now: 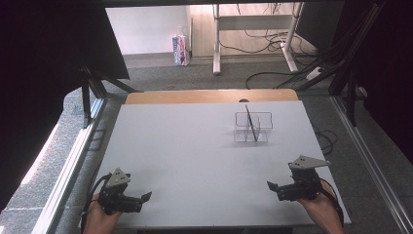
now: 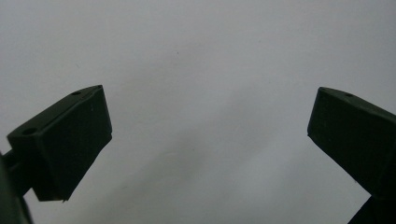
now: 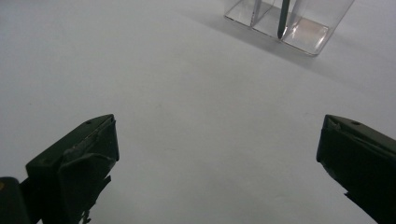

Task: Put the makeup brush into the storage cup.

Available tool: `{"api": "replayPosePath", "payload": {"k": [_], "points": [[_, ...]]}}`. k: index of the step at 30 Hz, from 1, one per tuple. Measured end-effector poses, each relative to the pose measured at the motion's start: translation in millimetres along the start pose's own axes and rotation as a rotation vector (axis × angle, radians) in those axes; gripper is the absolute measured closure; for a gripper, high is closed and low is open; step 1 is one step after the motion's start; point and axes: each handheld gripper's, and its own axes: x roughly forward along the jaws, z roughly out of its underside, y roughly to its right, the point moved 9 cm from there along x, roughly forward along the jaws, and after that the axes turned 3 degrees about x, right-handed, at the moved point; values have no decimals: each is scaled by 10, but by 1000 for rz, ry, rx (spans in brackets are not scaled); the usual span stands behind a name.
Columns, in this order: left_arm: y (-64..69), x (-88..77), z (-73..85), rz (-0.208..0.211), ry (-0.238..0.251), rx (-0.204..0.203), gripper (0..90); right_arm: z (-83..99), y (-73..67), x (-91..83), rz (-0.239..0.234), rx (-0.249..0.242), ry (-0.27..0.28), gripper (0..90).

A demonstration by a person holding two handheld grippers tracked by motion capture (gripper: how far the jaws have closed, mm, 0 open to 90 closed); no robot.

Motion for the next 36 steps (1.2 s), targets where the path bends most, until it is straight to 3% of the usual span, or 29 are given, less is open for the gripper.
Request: {"api": "replayPosePath", "payload": {"k": [19, 36], "points": [[10, 7, 1, 2, -4, 6, 3, 213, 153, -152, 70, 18, -18, 0], [12, 11, 3, 2, -7, 9, 3, 407, 279, -293, 104, 55, -27, 0]]}}
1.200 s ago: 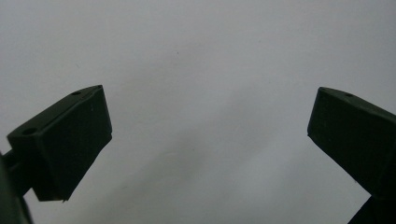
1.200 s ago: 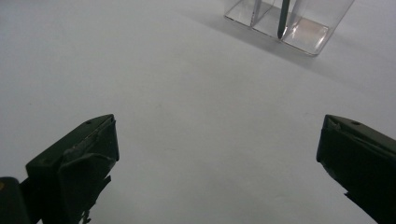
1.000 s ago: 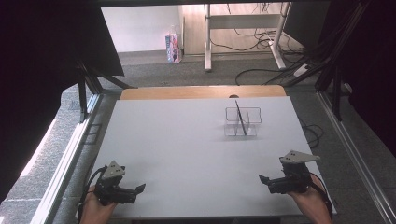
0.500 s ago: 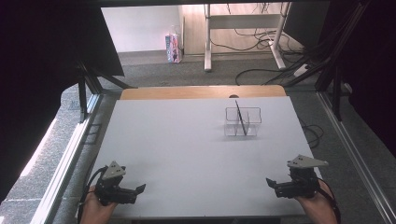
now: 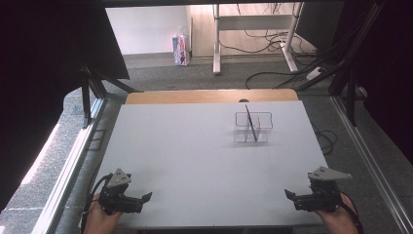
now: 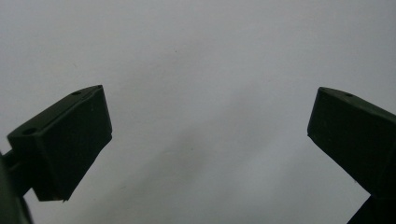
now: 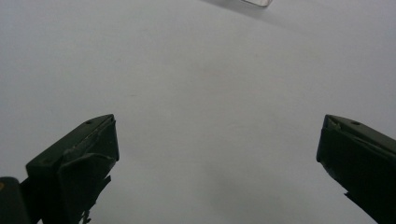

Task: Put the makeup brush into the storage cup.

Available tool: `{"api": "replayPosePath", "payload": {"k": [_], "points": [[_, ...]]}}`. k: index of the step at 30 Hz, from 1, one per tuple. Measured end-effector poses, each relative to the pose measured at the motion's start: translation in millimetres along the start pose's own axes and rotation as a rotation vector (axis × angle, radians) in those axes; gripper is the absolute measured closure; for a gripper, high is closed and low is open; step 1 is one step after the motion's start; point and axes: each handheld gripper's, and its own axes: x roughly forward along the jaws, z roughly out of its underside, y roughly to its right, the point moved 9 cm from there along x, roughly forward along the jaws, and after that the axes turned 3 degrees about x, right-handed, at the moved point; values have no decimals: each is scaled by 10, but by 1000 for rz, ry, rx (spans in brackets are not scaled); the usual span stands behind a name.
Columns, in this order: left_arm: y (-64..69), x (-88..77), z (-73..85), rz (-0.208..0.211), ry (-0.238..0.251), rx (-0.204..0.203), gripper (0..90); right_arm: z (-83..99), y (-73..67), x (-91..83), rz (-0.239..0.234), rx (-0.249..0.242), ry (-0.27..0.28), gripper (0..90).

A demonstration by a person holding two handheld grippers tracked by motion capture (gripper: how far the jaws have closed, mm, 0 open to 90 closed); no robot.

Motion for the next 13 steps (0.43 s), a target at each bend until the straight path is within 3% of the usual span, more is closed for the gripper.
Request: {"api": "replayPosePath", "payload": {"k": [13], "points": [[1, 6, -4, -1, -3, 6, 3, 123, 40, 10, -3, 19, -41, 0]]}}
